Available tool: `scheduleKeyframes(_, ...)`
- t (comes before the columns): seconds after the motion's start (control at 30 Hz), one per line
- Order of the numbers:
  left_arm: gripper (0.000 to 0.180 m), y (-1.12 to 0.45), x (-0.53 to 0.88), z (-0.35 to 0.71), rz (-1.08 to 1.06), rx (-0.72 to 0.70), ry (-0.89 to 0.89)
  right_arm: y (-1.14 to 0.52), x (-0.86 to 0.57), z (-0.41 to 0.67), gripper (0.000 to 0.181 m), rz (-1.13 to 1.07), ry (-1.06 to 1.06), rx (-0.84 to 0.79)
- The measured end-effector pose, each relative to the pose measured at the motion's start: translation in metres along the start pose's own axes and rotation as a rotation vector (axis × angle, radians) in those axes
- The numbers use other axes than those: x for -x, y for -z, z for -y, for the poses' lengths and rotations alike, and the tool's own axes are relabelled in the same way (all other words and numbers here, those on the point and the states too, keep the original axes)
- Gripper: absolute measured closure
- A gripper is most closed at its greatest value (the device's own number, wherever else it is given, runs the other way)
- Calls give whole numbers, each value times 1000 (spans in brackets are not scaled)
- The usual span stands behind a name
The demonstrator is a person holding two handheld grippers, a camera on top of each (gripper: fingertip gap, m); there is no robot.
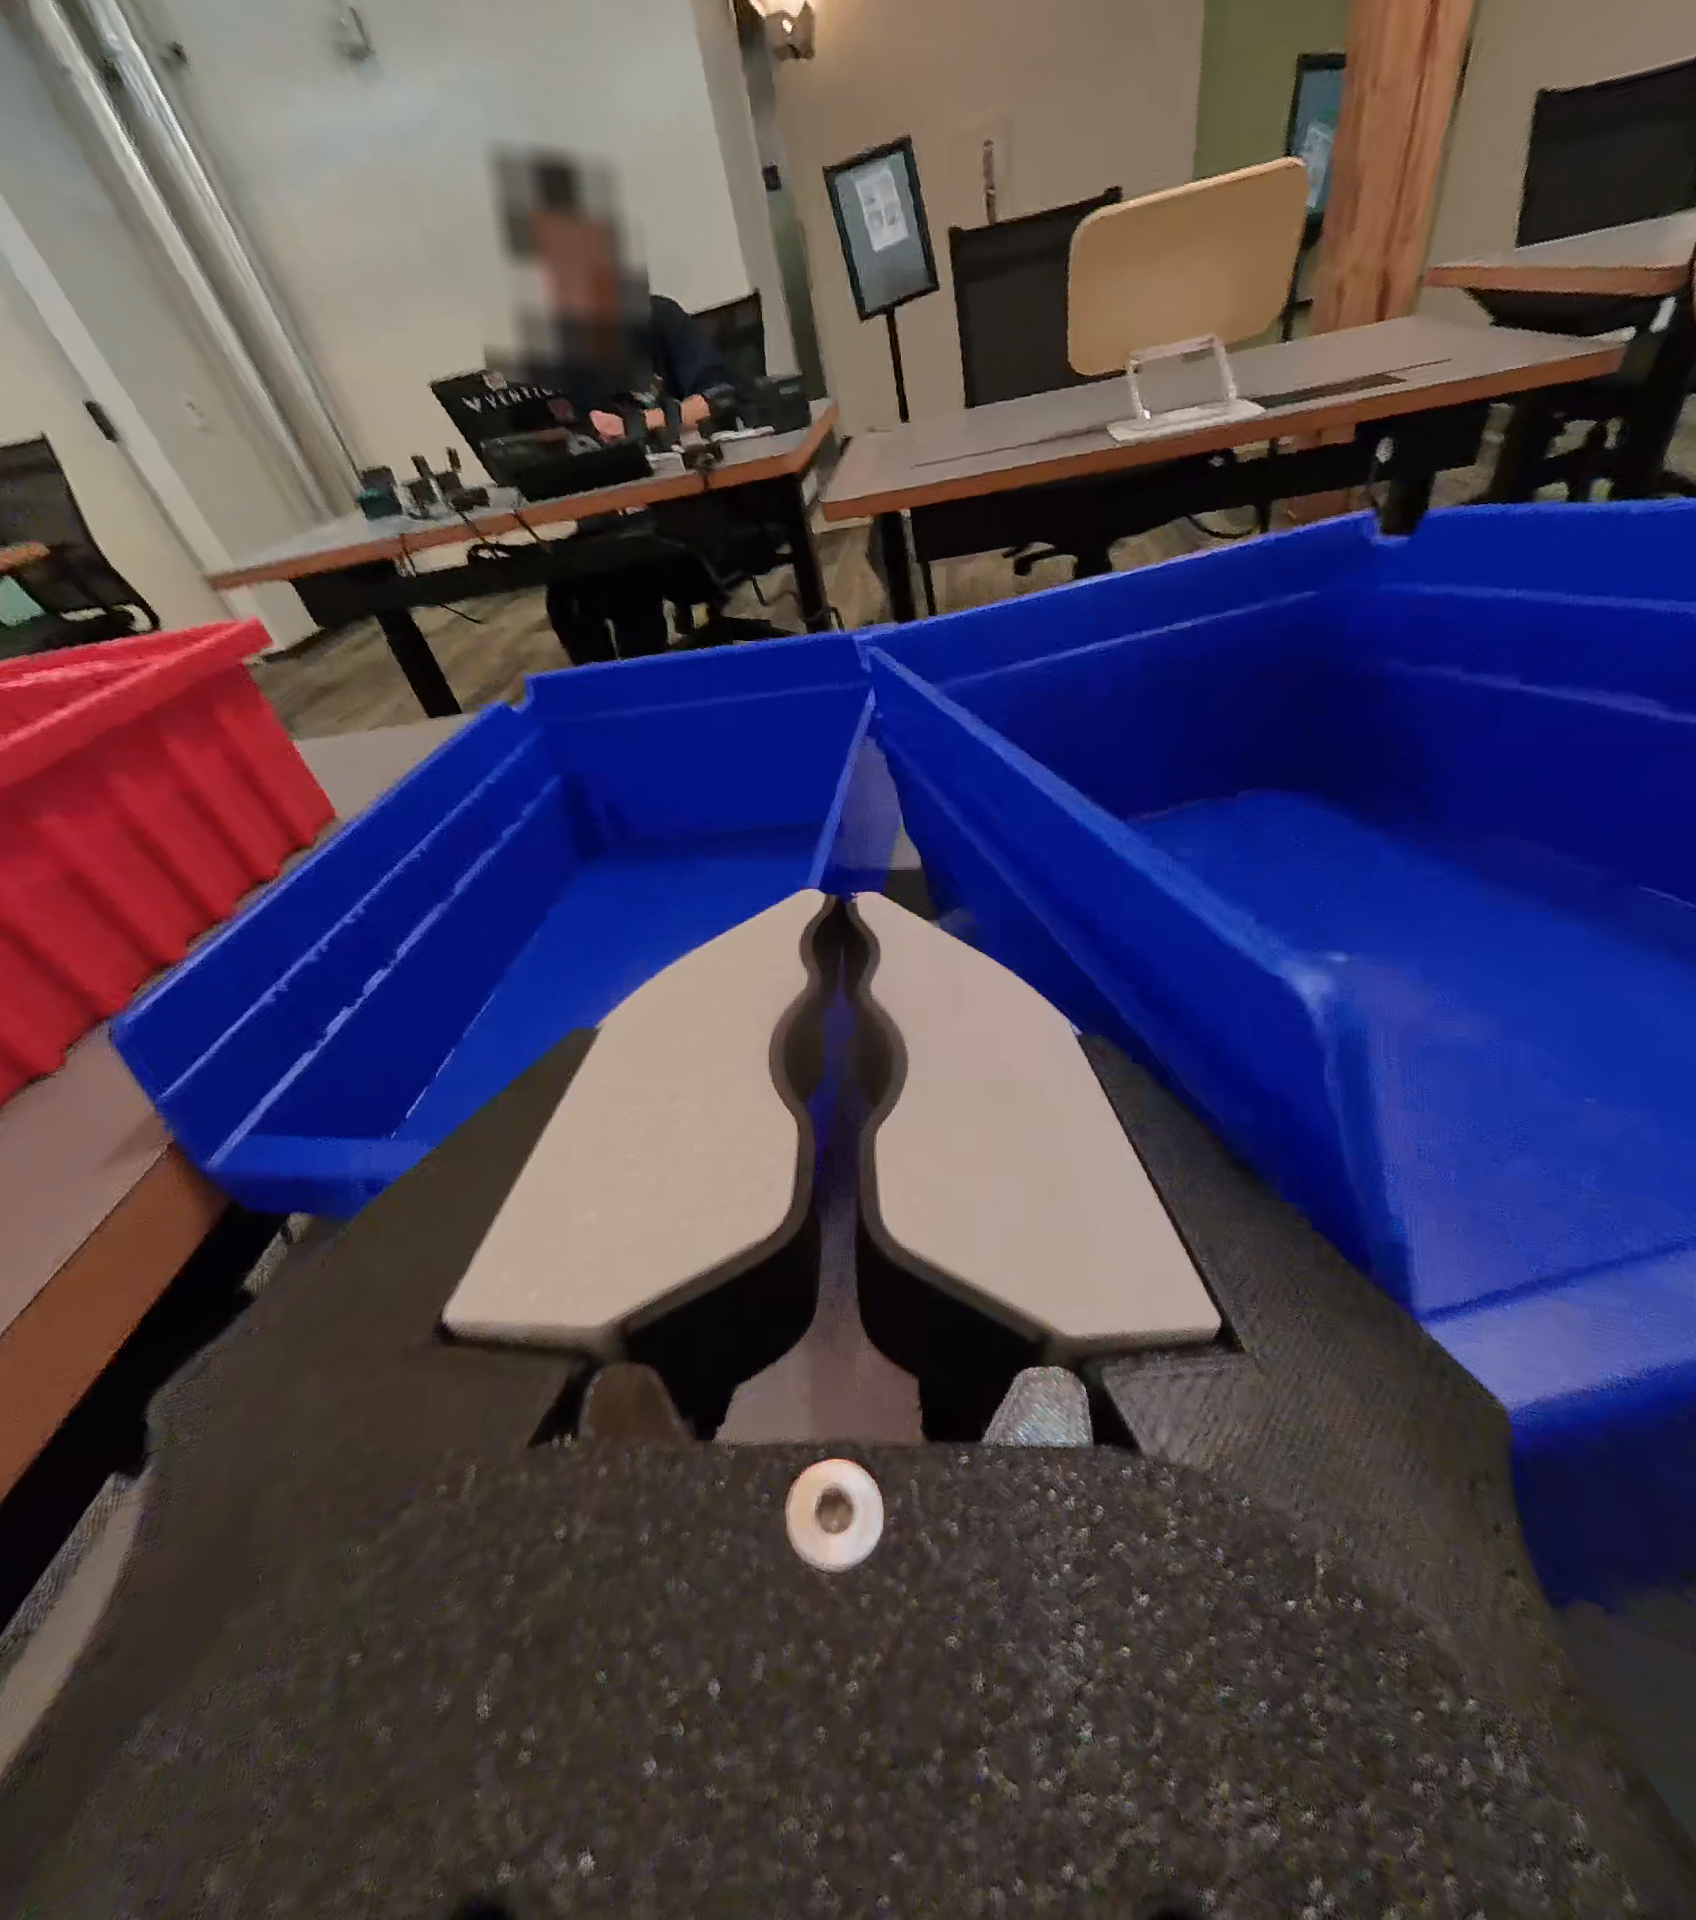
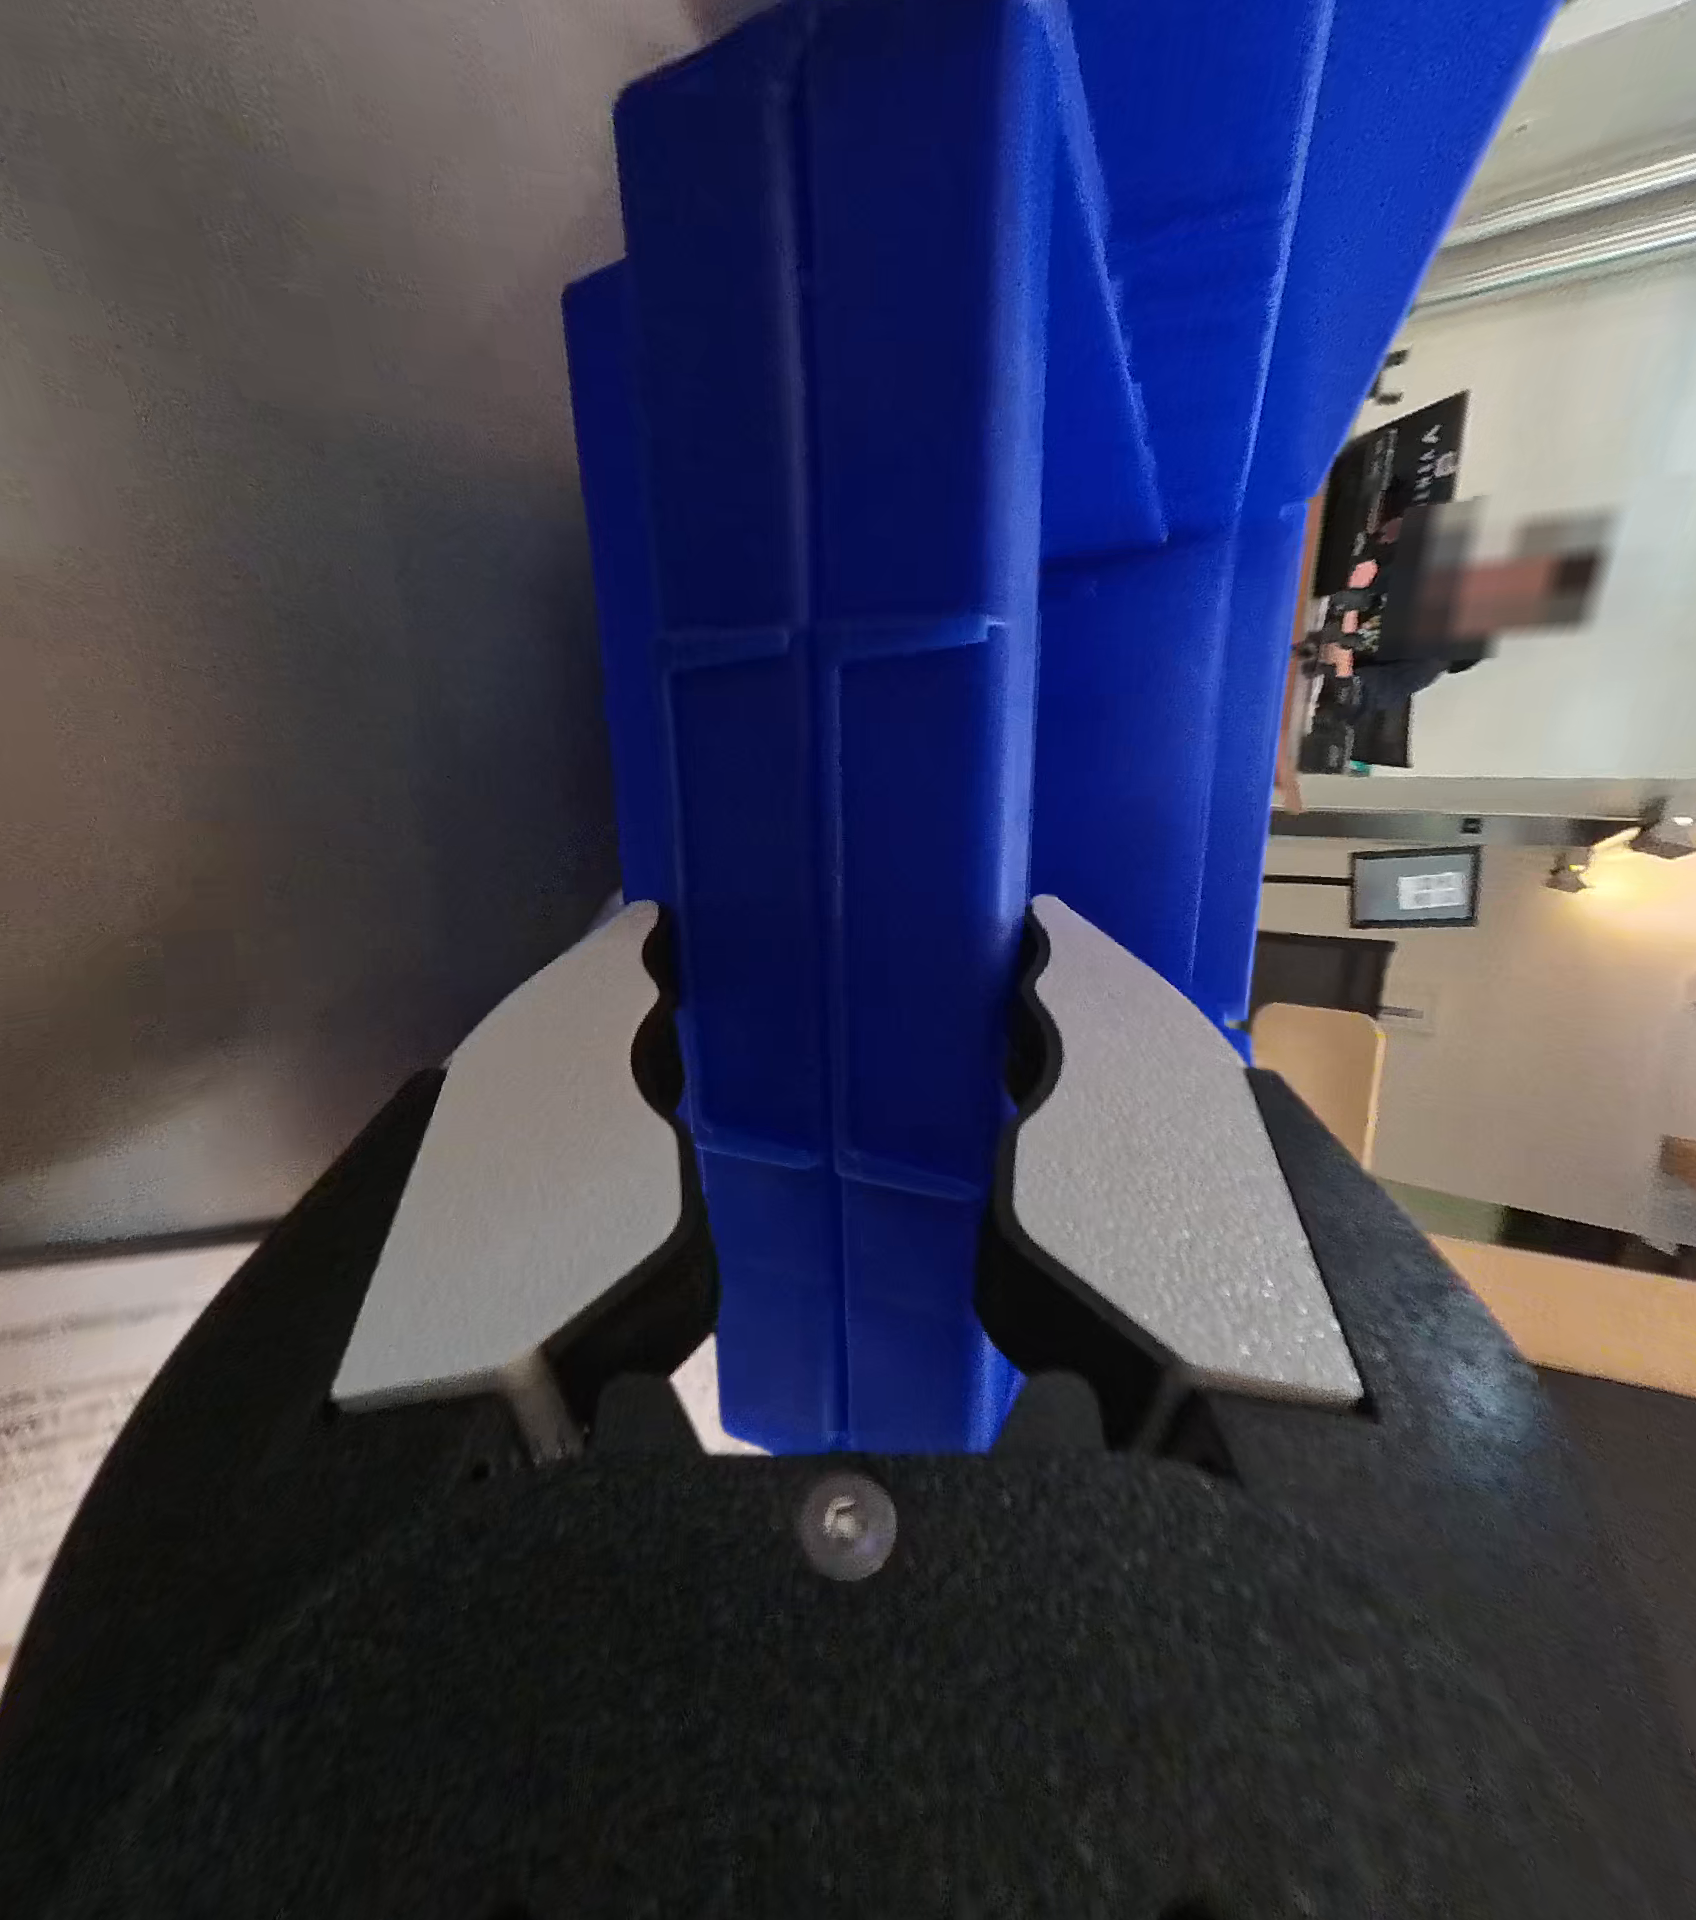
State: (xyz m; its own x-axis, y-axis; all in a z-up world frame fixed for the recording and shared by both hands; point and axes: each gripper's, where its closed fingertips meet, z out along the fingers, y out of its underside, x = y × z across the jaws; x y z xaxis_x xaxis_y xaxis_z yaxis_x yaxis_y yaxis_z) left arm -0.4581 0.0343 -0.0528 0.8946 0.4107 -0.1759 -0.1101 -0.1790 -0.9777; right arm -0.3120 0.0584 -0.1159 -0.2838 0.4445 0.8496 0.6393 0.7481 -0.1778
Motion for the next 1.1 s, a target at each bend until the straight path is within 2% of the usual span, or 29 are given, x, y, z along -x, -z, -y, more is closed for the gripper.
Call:
scheduleKeyframes(0.13, 180, 49, 12, 10, 30, -26, -27, -7, 16, 14, 120, -71, 15, 52)
scheduleKeyframes(0.27, 180, 93, -5, 21, -25, -15, -25, -15, 13, 28, 120, -44, -54, 131)
scheduleKeyframes(0.4, 180, 120, -13, 43, -40, -74, -85, -26, 11, 41, 120, -40, -16, 191)
scheduleKeyframes(0.5, 180, 130, -9, 51, -45, -109, -48, -34, 3, 49, 118, -41, 8, 217)
scheduleKeyframes(1.03, 180, 102, -7, 48, -105, -168, 8, -47, -1, 71, 116, -57, 58, 101)
scheduleKeyframes(1.1, 180, 102, -5, 50, -103, -172, 35, -42, -4, 72, 111, -83, 93, 81)
